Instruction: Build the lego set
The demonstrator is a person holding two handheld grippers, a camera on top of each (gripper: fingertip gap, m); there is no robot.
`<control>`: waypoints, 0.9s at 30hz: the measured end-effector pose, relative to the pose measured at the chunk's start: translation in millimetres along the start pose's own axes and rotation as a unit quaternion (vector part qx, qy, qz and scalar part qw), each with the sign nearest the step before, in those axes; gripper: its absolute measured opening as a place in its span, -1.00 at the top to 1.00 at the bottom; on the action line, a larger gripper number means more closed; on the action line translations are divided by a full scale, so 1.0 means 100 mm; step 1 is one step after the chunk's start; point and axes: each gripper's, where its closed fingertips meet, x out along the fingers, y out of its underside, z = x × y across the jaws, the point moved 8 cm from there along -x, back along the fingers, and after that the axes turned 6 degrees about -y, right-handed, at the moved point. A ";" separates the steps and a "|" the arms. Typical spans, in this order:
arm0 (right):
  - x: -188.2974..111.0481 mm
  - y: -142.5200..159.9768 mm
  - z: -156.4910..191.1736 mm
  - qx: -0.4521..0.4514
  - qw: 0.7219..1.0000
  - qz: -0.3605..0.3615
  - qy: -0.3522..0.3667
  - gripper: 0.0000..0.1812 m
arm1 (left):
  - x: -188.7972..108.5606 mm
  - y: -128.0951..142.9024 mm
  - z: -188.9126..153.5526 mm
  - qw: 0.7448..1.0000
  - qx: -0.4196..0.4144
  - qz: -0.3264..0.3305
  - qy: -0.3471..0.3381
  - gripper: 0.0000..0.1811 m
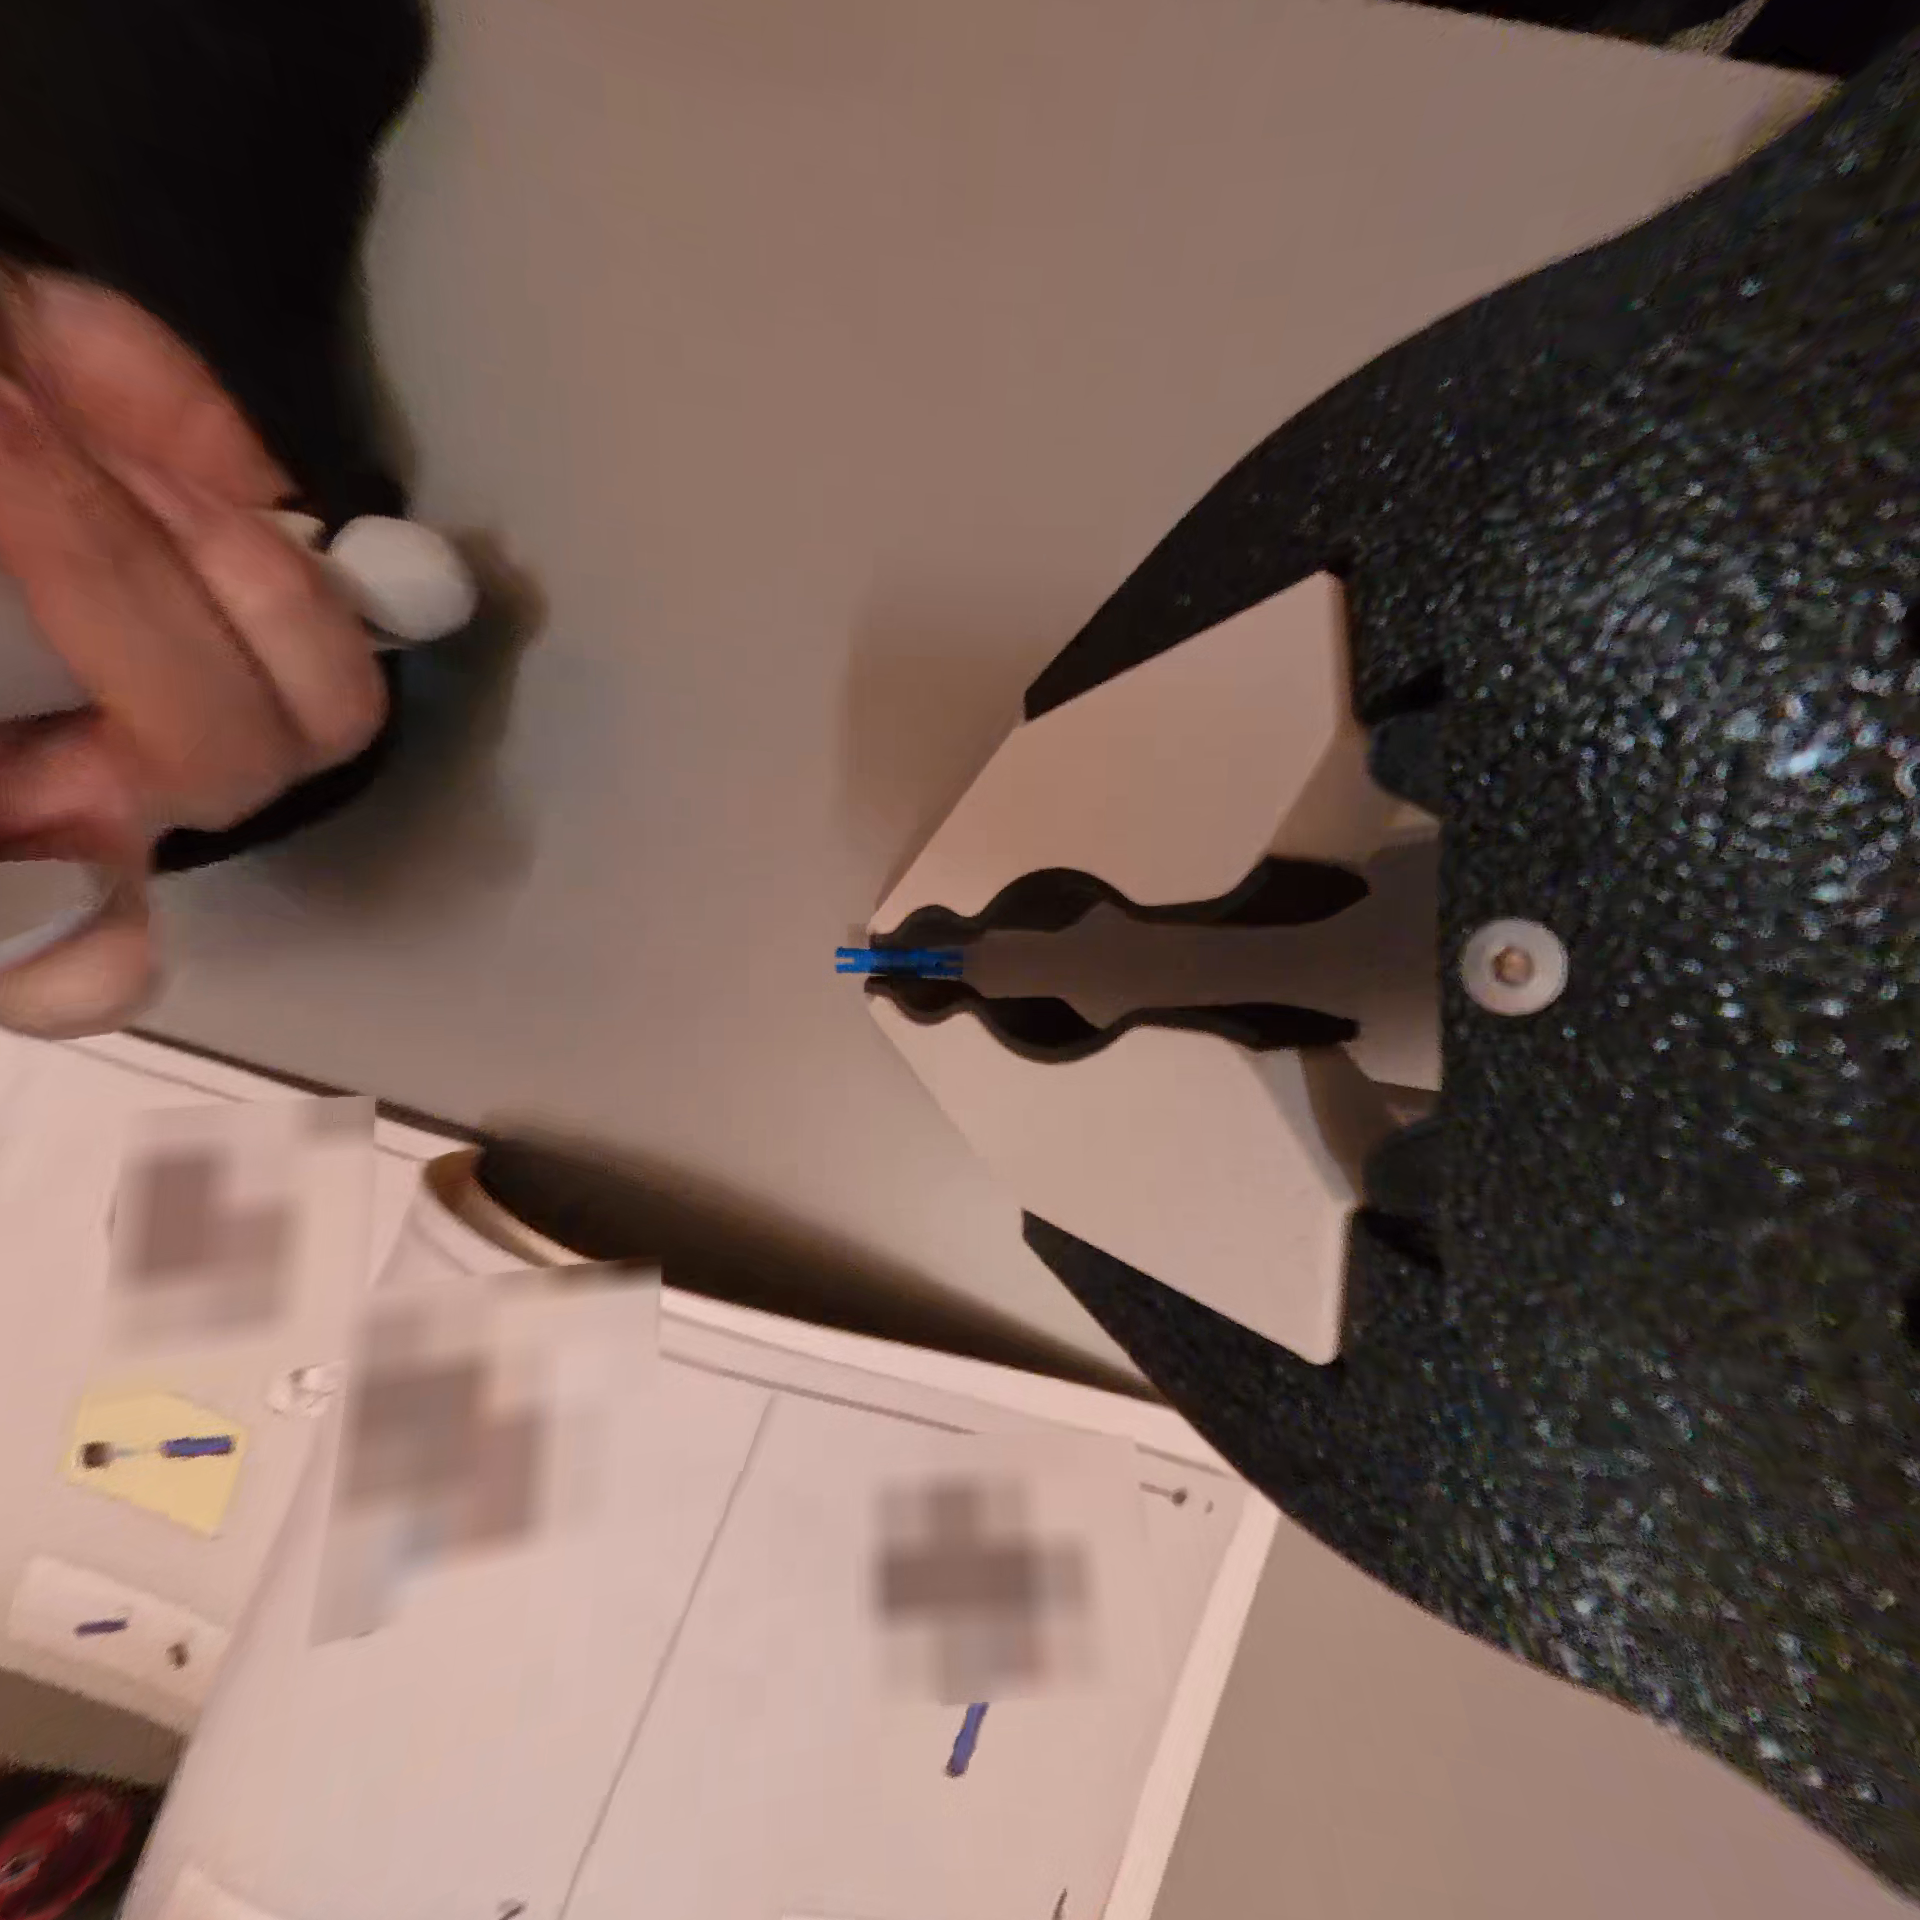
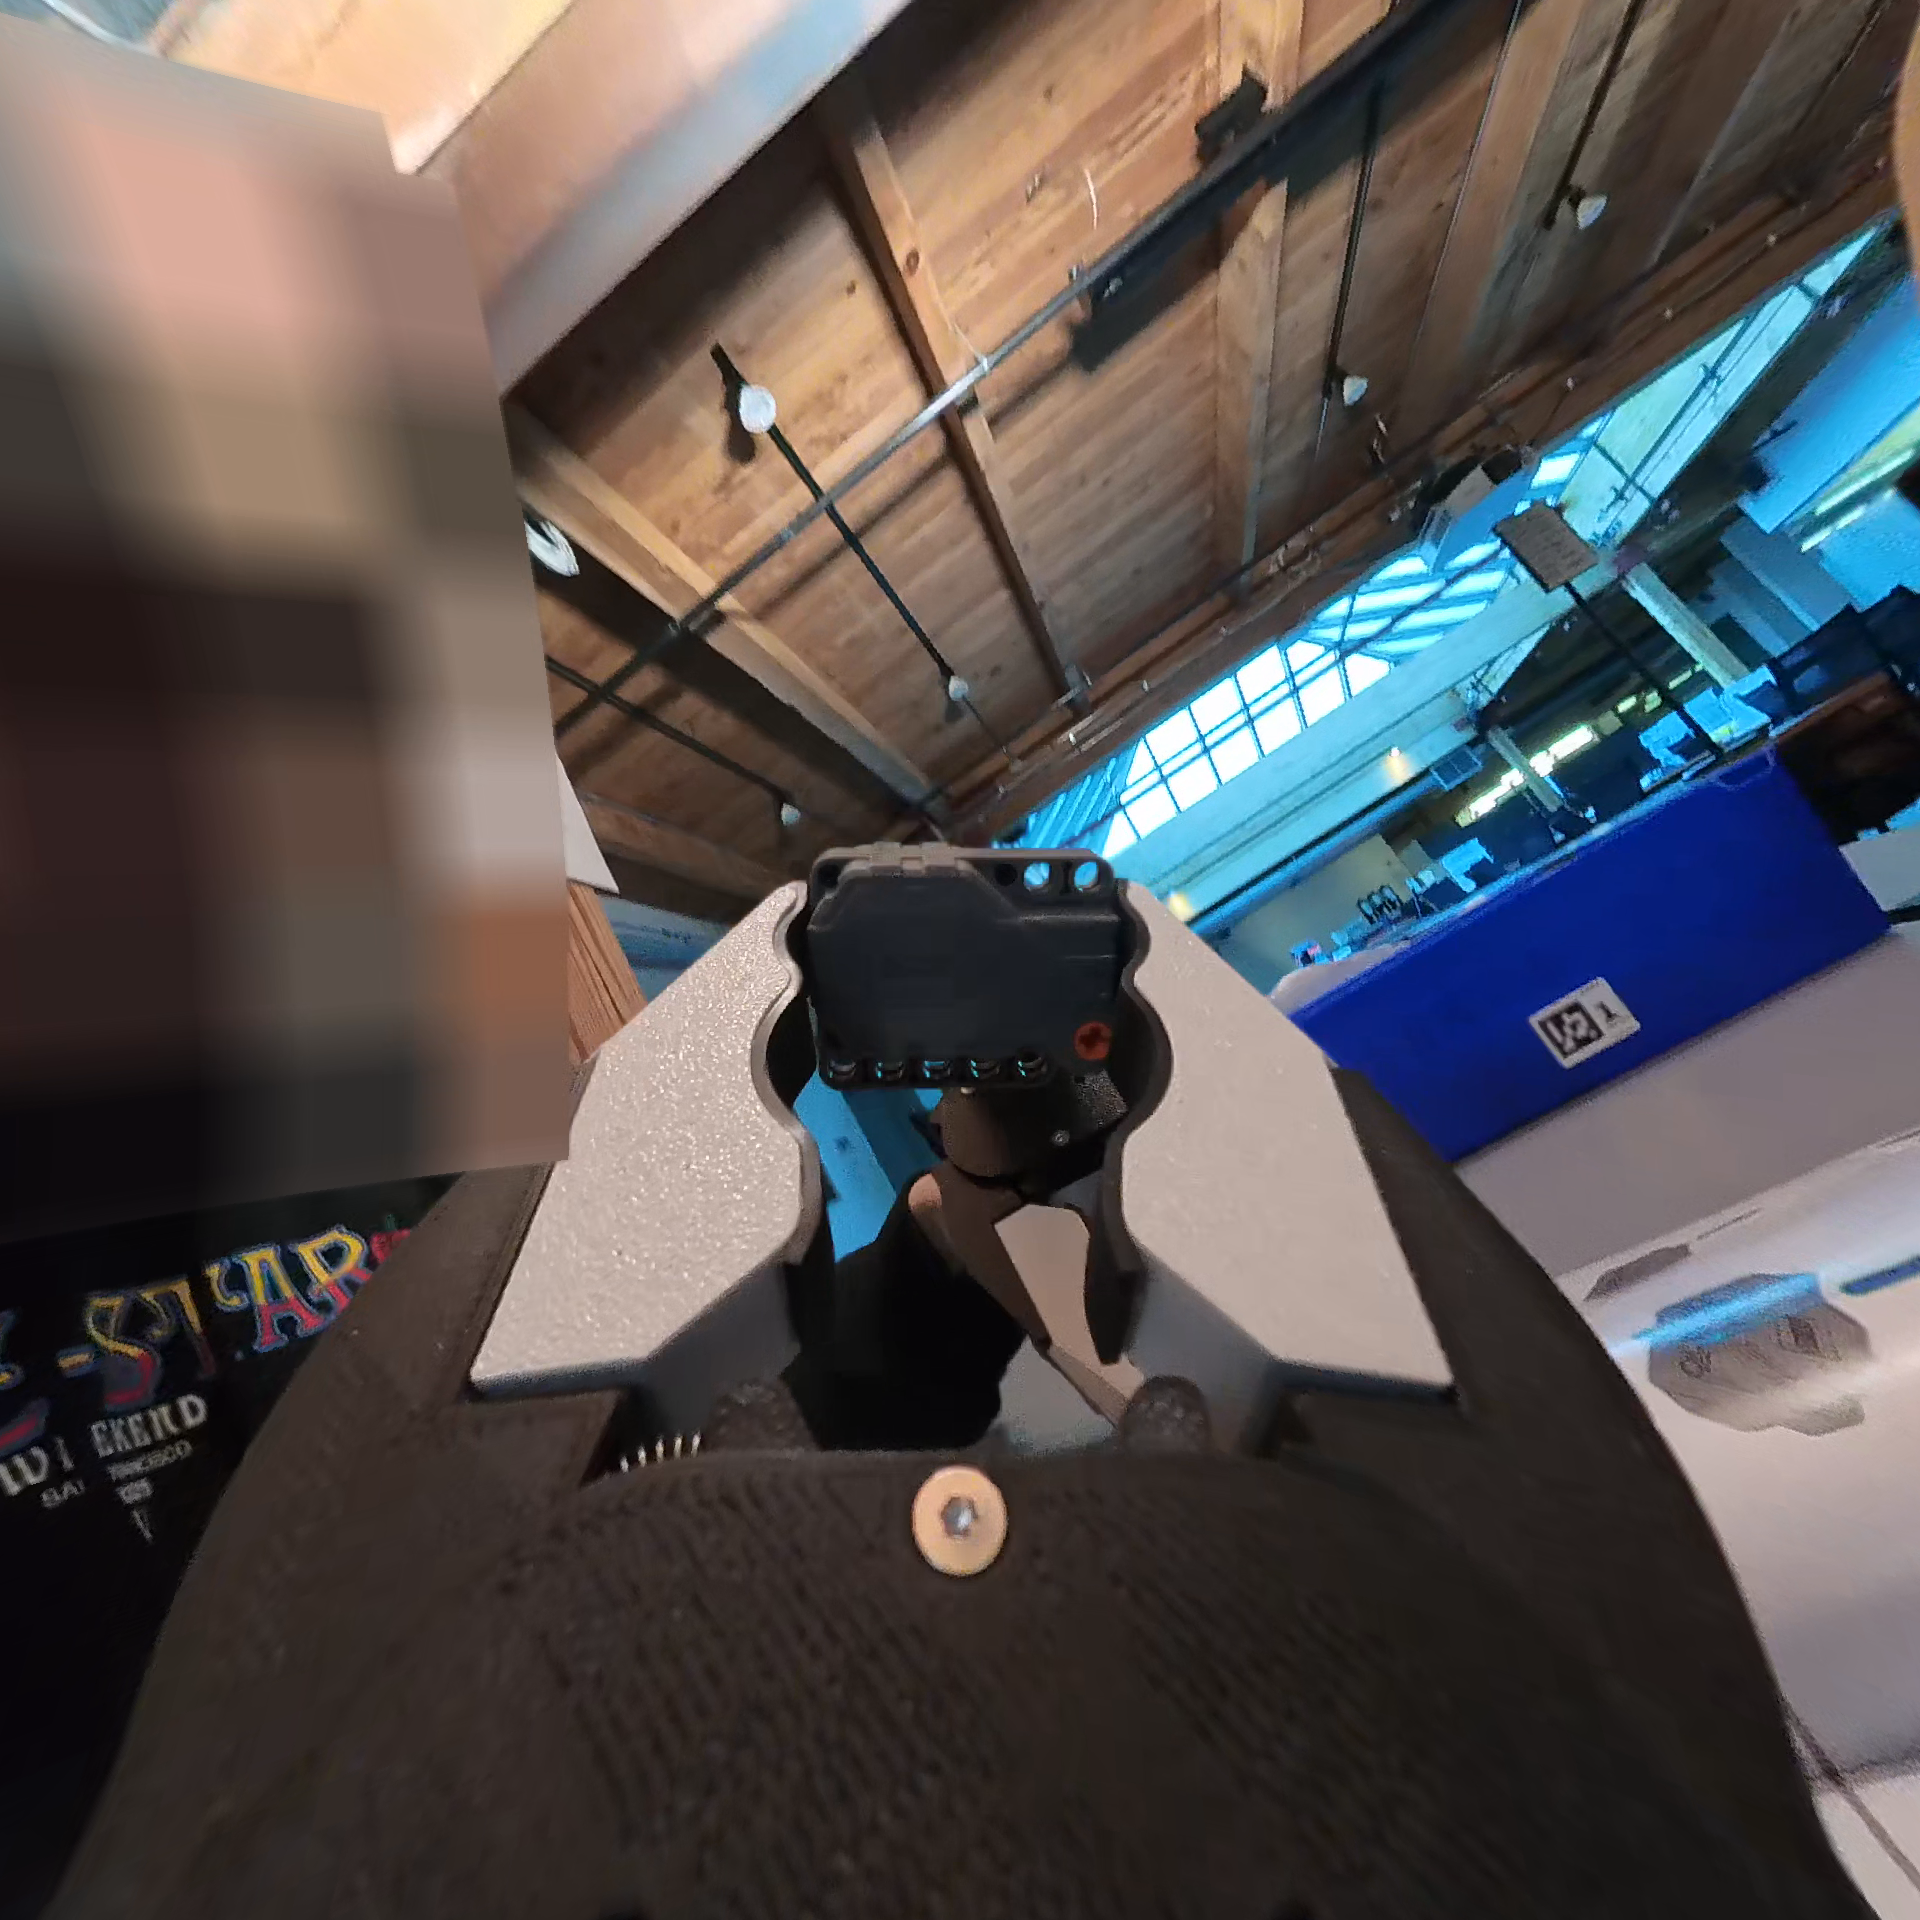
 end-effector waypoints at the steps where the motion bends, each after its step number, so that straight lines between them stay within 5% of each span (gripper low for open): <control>1: 0.01 0.02 -0.01 -0.001 1.000 0.014 0.006 0.41 | 0.02 0.06 -0.02 1.000 0.004 0.004 -0.002 0.97; 8: 0.08 0.14 -0.04 0.013 0.998 0.064 0.022 0.40 | 0.00 0.25 -0.12 0.999 0.010 -0.050 -0.015 0.76; 11: 0.10 0.18 -0.03 0.039 0.996 0.075 0.009 0.40 | -0.18 0.17 -0.10 0.989 0.052 -0.121 -0.065 0.59; 17: 0.16 0.34 -0.07 0.105 0.990 0.095 -0.009 0.41 | -0.64 -0.36 -0.24 0.906 0.178 -0.309 -0.227 0.42; 23: 0.22 0.45 -0.06 0.137 0.984 0.116 -0.015 0.40 | -0.59 -0.46 -0.34 0.887 0.258 -0.296 -0.242 0.57; 27: 0.17 0.42 -0.09 0.070 0.977 0.191 0.057 0.28 | -0.63 -0.34 -0.25 0.926 0.258 -0.192 -0.198 0.57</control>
